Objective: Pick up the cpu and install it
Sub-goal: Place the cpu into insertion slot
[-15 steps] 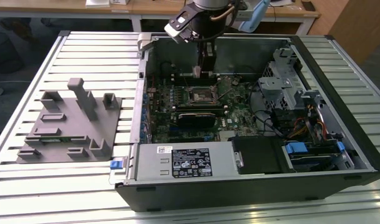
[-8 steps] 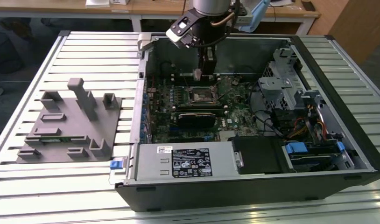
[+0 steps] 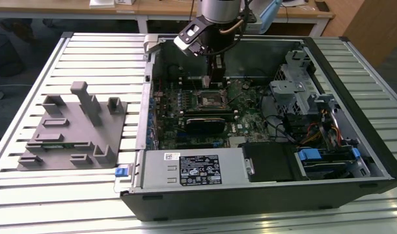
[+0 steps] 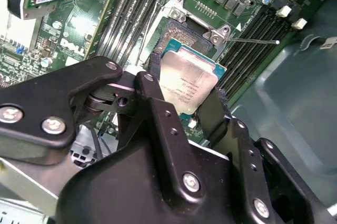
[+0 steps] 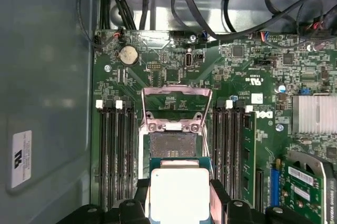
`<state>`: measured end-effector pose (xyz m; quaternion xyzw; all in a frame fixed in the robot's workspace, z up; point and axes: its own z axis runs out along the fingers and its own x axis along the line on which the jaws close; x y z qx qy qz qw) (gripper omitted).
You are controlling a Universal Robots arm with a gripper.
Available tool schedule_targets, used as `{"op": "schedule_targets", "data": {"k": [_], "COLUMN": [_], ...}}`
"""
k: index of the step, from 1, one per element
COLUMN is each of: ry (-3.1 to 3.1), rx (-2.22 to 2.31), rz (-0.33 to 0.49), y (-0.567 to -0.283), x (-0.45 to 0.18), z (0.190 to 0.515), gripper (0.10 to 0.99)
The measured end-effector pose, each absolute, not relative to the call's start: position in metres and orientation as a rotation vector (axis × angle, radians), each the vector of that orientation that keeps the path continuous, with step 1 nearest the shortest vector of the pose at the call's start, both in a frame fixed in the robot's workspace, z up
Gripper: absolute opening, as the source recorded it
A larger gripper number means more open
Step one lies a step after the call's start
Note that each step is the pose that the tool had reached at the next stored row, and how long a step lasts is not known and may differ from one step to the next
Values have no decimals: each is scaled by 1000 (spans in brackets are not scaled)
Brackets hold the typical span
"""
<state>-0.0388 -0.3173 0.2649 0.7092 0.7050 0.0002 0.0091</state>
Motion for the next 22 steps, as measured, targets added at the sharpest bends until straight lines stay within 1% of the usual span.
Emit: {"op": "schedule_targets", "data": {"k": [12, 22], "ry": [2217, 2216], "rx": [2200, 2201], "rz": [1, 1], "y": [-317, -317], "x": [-39, -36], "z": [243, 234], "gripper": [533, 533]}}
